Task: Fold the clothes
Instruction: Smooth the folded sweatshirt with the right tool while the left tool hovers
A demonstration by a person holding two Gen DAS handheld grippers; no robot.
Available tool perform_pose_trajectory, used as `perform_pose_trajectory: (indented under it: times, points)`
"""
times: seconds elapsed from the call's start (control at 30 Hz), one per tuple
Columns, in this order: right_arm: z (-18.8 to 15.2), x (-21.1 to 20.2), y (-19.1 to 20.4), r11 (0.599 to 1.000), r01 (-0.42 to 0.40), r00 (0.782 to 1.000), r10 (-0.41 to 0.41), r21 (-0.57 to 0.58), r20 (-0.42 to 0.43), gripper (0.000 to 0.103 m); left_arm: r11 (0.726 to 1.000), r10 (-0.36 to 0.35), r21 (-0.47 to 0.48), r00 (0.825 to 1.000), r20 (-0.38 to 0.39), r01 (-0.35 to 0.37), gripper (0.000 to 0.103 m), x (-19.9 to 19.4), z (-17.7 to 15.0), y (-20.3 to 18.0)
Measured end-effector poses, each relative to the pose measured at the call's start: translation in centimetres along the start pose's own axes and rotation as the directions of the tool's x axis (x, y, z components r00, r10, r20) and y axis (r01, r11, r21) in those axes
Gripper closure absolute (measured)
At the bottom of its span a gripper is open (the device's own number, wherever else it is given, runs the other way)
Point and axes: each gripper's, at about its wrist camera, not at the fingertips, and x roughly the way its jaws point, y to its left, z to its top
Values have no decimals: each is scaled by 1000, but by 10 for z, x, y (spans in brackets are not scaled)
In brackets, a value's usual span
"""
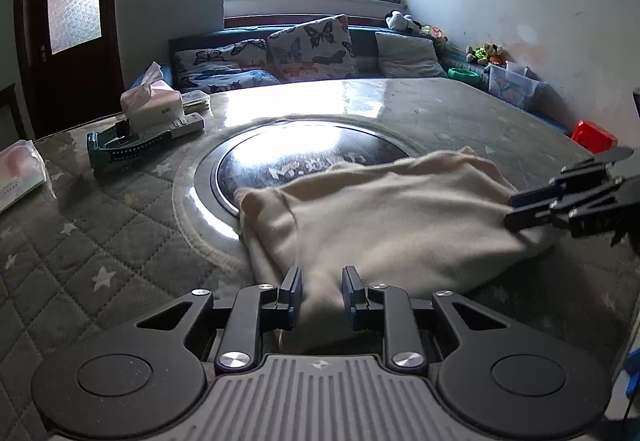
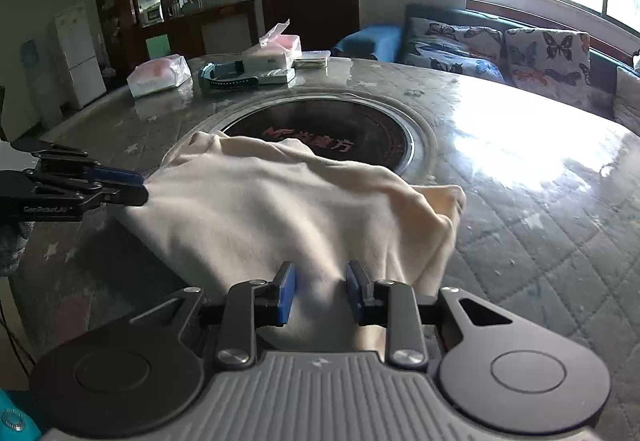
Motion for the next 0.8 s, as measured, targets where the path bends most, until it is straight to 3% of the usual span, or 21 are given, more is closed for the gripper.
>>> perform_pose_trajectory:
  times: [0.17,0.37,0.57,0.8]
  points:
    - [3,-10,2,1000,10,1000,-9,-22,6,76,1000,9,-2,1000,-14,-9,76,-6,-1,2]
    - [7,-8,3,1000,4,1000,-3,-17,17,76,1000,10,-12,999,38,-10,77,-10,18,4]
    - [9,-6,-3,1000,-4,1000,4,0,-3,76,998,34,-44,999,4,-34,77,18,34,14]
    - [42,18,-14,999,-17,1000,17,30,17,76,997,52,-63,998,-20,-53,77,45,50,21]
